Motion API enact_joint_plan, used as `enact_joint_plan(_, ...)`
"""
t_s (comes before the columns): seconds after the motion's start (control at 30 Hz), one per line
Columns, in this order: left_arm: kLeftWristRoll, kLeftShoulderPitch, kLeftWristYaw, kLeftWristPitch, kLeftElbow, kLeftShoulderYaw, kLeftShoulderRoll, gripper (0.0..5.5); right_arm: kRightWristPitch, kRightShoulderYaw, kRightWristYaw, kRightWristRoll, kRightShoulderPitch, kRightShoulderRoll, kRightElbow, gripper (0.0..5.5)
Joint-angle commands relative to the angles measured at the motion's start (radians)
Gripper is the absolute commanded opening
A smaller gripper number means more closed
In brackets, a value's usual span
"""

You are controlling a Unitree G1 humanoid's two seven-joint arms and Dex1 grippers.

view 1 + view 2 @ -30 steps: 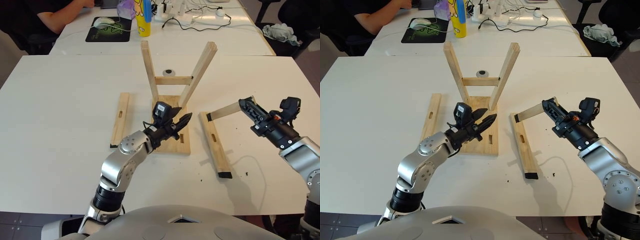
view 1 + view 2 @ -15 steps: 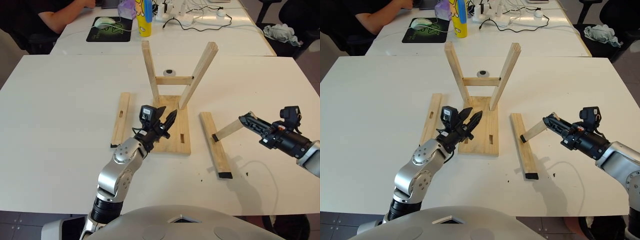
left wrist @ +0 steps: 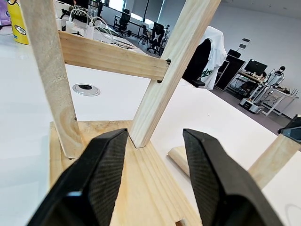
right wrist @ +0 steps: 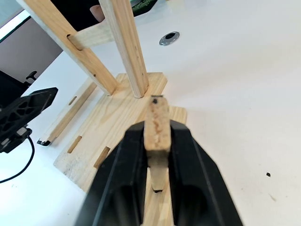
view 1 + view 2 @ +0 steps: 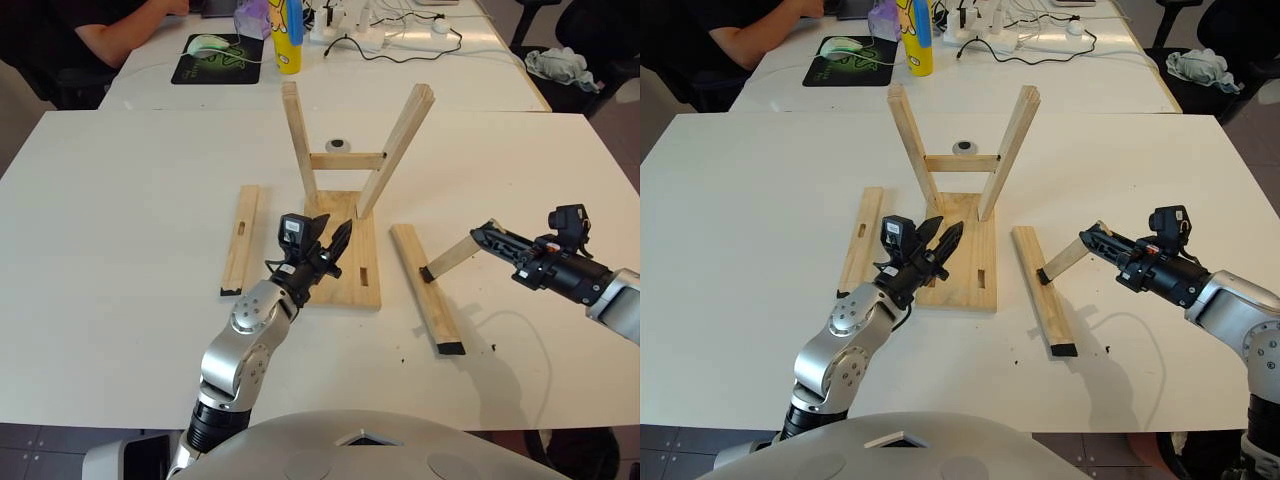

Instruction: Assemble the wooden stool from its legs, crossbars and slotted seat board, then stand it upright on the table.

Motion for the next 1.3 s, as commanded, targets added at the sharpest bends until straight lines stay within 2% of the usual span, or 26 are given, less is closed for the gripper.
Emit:
enact_joint_plan(0.03, 0.012, 0.014, 0.015, 0.01, -0.013, -0.006, -0.002, 2.17, 0.016, 0.021, -0.031, -0.048, 0.009, 0.013, -0.013, 0.44)
enact_joint_plan(0.47, 0.007, 0.008, 0.025, 0.04, -0.022, -0.009, -0.002, 2.17, 0.108, 0.03, -0.139, -0.034, -0.022, 0.04, -0.028, 0.44)
enact_joint_plan(0.73, 0.002, 0.007, 0.026, 0.053, -0.028, -0.005, 0.001, 2.17, 0.239, 0.003, -0.296, 0.068, -0.107, 0.063, -0.037, 0.44)
enact_joint_plan(0.93, 0.004, 0.013, 0.029, 0.056, -0.032, -0.003, 0.002, 2.17, 0.329, -0.017, -0.486, 0.2, -0.192, 0.08, -0.058, 0.44)
enact_joint_plan(1.13, 0.004, 0.015, 0.034, 0.06, -0.038, 0.002, 0.003, 2.17, 0.374, 0.007, -0.644, 0.301, -0.223, 0.055, -0.086, 0.44)
enact_joint_plan(1.3, 0.005, 0.018, 0.037, 0.068, -0.048, 0.006, 0.006, 2.17, 0.374, 0.035, -0.71, 0.312, -0.213, 0.029, -0.122, 0.44)
